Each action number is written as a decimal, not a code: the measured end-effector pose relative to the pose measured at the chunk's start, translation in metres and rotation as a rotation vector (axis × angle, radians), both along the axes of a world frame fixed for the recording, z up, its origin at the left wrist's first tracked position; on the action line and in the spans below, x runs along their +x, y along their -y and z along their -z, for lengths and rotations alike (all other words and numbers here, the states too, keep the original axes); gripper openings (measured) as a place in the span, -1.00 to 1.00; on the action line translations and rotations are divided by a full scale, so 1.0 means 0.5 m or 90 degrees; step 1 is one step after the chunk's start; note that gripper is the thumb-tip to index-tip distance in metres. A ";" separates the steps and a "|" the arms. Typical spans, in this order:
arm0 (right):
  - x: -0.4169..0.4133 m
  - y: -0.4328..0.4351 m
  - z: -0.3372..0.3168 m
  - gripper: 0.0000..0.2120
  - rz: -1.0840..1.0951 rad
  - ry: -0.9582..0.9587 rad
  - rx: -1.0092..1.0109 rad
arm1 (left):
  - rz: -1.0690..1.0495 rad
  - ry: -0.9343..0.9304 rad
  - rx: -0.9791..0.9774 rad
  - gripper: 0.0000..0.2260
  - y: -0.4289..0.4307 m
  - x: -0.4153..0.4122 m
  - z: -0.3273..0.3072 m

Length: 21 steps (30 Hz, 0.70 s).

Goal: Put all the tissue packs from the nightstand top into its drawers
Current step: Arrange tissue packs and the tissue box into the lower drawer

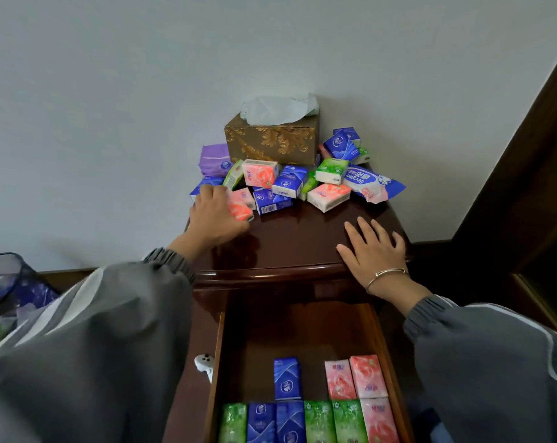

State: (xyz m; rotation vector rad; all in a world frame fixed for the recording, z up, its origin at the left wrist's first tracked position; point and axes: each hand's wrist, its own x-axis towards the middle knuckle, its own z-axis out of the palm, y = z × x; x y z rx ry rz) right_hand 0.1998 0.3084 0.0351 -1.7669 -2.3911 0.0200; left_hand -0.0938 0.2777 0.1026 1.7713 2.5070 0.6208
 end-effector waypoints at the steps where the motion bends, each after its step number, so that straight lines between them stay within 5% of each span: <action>1: 0.000 0.000 0.000 -0.46 0.002 0.003 0.005 | 0.023 -0.025 -0.047 -0.27 -0.016 -0.001 -0.004; 6: 0.002 0.004 -0.002 -0.46 0.001 0.001 0.012 | 0.048 -0.004 -0.207 -0.24 -0.054 -0.010 -0.006; 16: 0.000 0.006 0.001 -0.47 0.001 -0.002 0.020 | 0.117 -0.012 -0.184 -0.25 0.021 -0.017 -0.008; 21: 0.000 0.006 0.000 -0.46 0.001 -0.006 0.008 | 0.047 -0.022 -0.203 -0.14 0.040 0.019 0.013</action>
